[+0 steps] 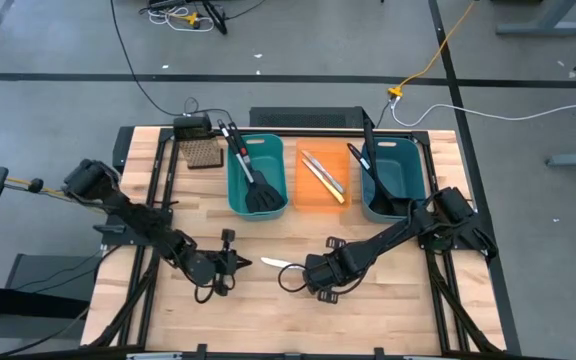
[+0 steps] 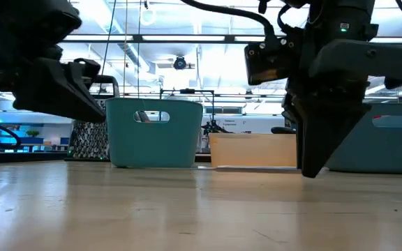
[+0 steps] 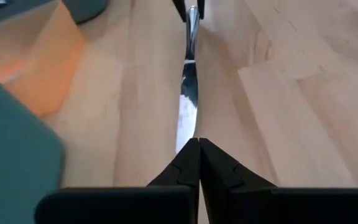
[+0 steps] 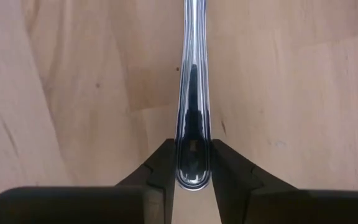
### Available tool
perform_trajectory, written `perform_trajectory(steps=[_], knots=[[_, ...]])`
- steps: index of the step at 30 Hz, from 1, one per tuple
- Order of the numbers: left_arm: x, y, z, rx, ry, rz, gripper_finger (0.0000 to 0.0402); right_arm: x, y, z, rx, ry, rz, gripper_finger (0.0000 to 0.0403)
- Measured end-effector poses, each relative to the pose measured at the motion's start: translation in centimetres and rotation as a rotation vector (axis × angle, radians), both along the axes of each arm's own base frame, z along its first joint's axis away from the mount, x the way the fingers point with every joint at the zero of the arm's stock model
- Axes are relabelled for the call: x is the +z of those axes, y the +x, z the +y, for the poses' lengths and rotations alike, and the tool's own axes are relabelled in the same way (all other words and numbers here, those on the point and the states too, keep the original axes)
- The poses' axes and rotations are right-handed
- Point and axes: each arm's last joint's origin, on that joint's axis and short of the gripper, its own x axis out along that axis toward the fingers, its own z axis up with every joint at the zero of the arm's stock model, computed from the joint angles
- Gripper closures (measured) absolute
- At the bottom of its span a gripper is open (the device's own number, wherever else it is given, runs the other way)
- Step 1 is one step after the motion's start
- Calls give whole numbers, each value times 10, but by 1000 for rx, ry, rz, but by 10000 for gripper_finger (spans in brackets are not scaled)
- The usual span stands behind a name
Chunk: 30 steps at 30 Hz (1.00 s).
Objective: Pick & Place Kitchen Items
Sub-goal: Put the silver knife into the orange container
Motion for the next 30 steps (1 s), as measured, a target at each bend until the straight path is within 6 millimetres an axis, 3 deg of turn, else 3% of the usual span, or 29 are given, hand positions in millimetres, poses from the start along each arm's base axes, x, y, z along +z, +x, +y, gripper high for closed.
perform_trajectory(steps=[8, 13, 19, 25, 30], knots=[[-7, -21, 10, 5, -22, -107, 396, 18, -6, 6, 8, -37, -73, 321], [-1, -47, 30, -16, -109, -253, 398, 32, -12, 13, 16, -59, -133, 321], [-8, -74, 56, -28, -181, -339, 399, 51, -19, 18, 38, -94, -217, 321], [-2, -74, 63, -37, -207, -356, 399, 88, -30, 19, 37, -129, -384, 321], [2, -74, 63, -65, -201, -386, 387, 132, -40, 17, 30, -245, -646, 321]])
